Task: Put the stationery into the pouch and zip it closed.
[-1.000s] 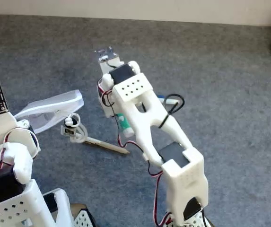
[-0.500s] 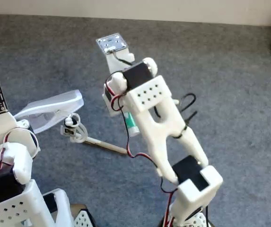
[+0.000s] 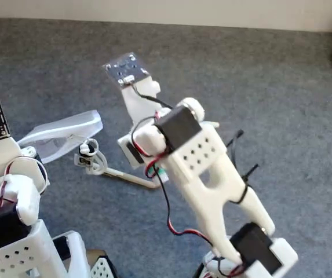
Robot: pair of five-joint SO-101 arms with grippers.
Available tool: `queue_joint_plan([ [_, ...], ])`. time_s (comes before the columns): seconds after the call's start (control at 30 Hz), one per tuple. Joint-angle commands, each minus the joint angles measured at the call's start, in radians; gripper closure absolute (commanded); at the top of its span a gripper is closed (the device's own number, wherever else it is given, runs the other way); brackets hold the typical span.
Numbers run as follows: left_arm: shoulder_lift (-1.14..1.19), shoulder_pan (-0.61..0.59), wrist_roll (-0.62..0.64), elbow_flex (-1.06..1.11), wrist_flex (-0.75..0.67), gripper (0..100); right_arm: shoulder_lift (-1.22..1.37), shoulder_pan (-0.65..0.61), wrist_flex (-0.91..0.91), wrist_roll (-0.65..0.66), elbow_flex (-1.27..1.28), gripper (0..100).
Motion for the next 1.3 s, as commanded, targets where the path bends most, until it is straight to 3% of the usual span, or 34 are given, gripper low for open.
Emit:
queue_joint_plan([
  [0.0,0.001,-0.005,0.012,-0.025,-0.041,99,-0.105,-0.013,-0.071,-0.005,0.045,89.7],
  [0.23,0.001,0.035,0.011,-0.025,-0.040,99,-0.254,-0.073,-0.222,-0.005,0.216,89.7],
  [0.77,0.001,0.036,0.009,-0.025,-0.040,99,-0.561,-0.255,-0.757,-0.006,0.768,89.9],
  [0.93,0.001,0.036,0.009,-0.025,-0.043,99,-0.634,-0.269,-0.923,-0.002,0.897,99.5],
  [1.27,0.001,0.036,0.009,-0.024,-0.043,99,-0.756,-0.271,-0.980,-0.005,0.944,99.3],
])
